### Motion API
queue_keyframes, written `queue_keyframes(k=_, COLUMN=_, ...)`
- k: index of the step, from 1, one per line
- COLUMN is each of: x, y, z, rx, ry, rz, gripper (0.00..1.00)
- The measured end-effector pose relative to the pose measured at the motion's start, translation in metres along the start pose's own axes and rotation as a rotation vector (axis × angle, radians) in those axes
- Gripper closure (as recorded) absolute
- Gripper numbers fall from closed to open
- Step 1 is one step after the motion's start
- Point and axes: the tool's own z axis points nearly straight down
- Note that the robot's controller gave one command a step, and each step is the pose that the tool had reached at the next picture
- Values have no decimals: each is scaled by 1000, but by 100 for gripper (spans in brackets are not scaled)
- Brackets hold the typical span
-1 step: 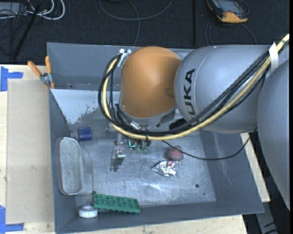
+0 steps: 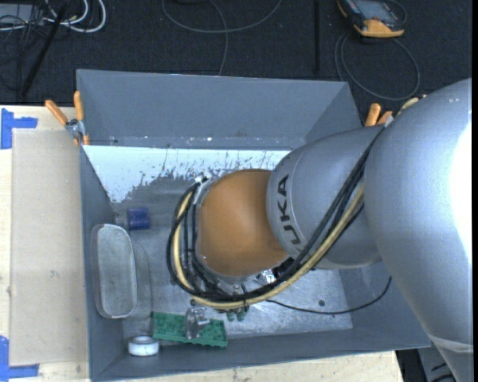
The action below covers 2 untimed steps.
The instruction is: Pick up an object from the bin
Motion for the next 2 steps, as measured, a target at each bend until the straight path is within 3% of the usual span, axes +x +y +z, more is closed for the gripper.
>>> queue_keyframes(k=1, x=8, y=-16, z=31, rx=-4, ry=-26, rz=-155, gripper=0)
queue_keyframes(k=2, x=12, y=-16, z=31, rx=-4, ry=-12, rz=-152, gripper=100)
